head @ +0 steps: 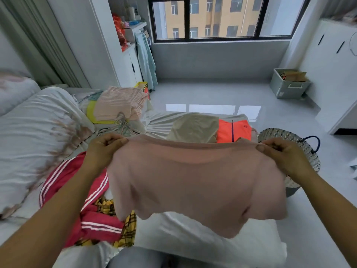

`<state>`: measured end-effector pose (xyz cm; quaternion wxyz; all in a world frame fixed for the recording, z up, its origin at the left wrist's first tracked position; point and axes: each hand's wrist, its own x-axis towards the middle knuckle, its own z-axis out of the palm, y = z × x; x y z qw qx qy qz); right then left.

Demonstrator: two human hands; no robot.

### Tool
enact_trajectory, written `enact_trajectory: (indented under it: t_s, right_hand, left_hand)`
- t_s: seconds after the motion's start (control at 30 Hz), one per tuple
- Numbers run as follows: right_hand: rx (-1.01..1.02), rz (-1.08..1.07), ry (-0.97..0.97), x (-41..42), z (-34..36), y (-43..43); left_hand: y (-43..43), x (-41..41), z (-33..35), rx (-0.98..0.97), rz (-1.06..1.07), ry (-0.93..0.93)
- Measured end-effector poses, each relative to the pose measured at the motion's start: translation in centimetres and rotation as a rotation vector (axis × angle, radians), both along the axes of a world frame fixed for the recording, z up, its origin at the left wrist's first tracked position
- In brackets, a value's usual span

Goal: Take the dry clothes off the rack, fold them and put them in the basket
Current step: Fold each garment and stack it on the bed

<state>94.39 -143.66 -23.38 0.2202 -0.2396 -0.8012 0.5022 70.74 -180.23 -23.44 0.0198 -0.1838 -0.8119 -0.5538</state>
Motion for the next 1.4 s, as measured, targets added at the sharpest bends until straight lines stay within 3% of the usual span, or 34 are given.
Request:
enact_trajectory:
  t_s: [0.17, 0.4, 0.87, 1.03, 1.17, 1.3, 1.4]
  right_hand:
    - [0.019, 0.073, -0.143, -1.5, -3.1, 2.0]
    - [0.084, 0.106, -0.437, -7.9, -13.9, 6.4]
    - [0.112, -0.050, -0.641, -24.1, -34.4, 16.2]
    - [0.160, -0.081, -0.612, -28.2, -39.2, 17.7]
    - [-0.024, -0.122, -0.650, -27.8, -42.1, 17.7]
    - [-0.206, -0.333, -0.771, -20.9, -44.2, 17.0]
    - [-0.407, -0.378, -0.789, -17.4, -45.2, 13.9]
  left_hand:
    - [1.3, -0.8, -3.0, -0.135, -0.058, -0.124]
    - [6.6, -7.8, -14.4, -0.310, -0.097, -0.308]
    - [20.2, -25.2, -35.2, -0.632, -0.051, -0.348]
    - [22.5, -27.8, -40.6, -0.568, 0.045, -0.398]
    - [20.0, -27.2, -43.9, -0.434, 0.086, -0.643]
    - [13.5, -22.1, -45.5, -0.706, 0.144, -0.749]
    - [13.2, -18.2, -44.7, -0.568, 0.161, -0.918]
